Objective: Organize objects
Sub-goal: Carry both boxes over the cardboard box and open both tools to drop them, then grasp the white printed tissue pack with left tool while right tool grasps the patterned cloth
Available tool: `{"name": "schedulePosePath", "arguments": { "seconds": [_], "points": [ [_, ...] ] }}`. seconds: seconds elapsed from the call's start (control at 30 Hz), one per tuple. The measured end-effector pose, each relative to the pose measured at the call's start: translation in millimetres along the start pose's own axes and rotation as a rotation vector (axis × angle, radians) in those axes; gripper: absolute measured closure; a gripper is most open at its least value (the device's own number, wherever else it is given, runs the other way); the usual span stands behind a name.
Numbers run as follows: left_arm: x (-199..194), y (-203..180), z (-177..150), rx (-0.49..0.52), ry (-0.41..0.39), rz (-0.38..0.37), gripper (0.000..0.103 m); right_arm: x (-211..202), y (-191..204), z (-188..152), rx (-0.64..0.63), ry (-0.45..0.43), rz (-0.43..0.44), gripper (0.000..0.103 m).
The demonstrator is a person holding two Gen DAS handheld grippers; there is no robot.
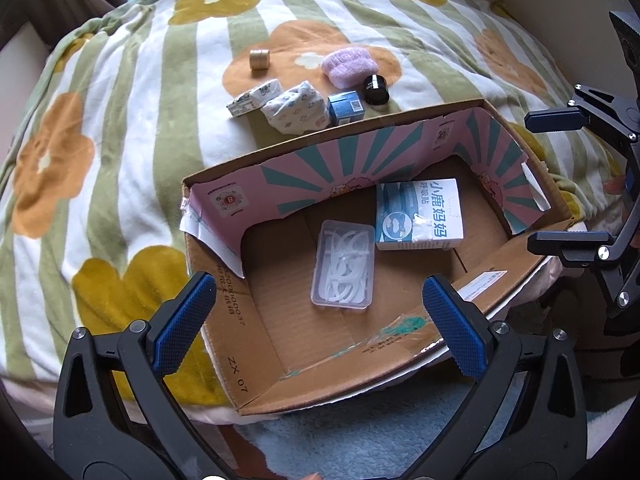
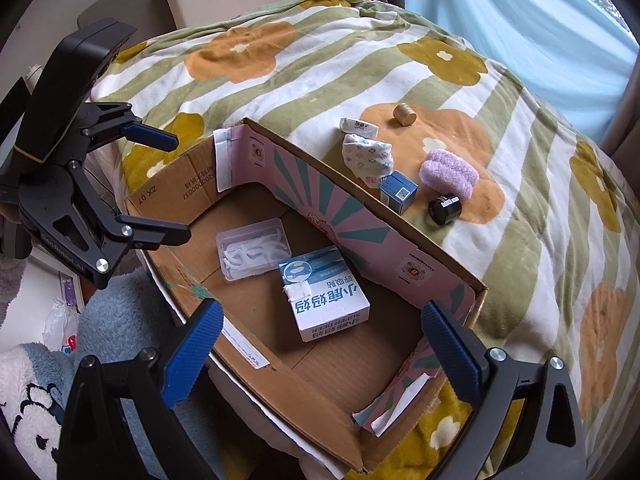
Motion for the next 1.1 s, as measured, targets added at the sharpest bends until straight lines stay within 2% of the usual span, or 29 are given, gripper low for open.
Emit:
{"name": "schedulePosePath", "arguments": {
  "seconds": [0.27, 0.47, 0.77, 0.9, 1.1],
  "points": [
    [5.7, 5.1, 15.0, -0.02, 0.003, -0.018, 0.0, -4.2, -7.2, 3.9, 0.017, -0.038, -0.003, 0.004],
    [0.6, 15.7, 33.5, -0.04, -0.004, -0.036, 0.0, -11.6, -11.4, 11.1, 0.013, -0.031, -0.008, 0.004],
    [-2.3, 46.8, 94.7, -0.112, 0.029, -0.041, 0.0, -29.9, -31.4, 43.0, 0.033, -0.07, 0.008, 0.004],
    [13.8, 56.0, 130.0, -0.141, 0.06, -0.006, 0.0, -28.2, -44.6, 62.4, 0.028, -0.082, 0.006, 0.004],
    [68.6, 58.3, 172.5, -0.194, 0.148, 0.029, 0.0, -3.7, -75.6, 93.1, 0.032, -0.067, 0.008, 0.004]
  ]
}}
Point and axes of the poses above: each gripper's, at about its wrist camera, not at the fingertips, and x roughly the way its jaws point, y to its left, z to its top, the point moved 1 cm from there along x, roughly the way its jaws point, and after that the axes turned 13 degrees about z, right-handed, at the moved point
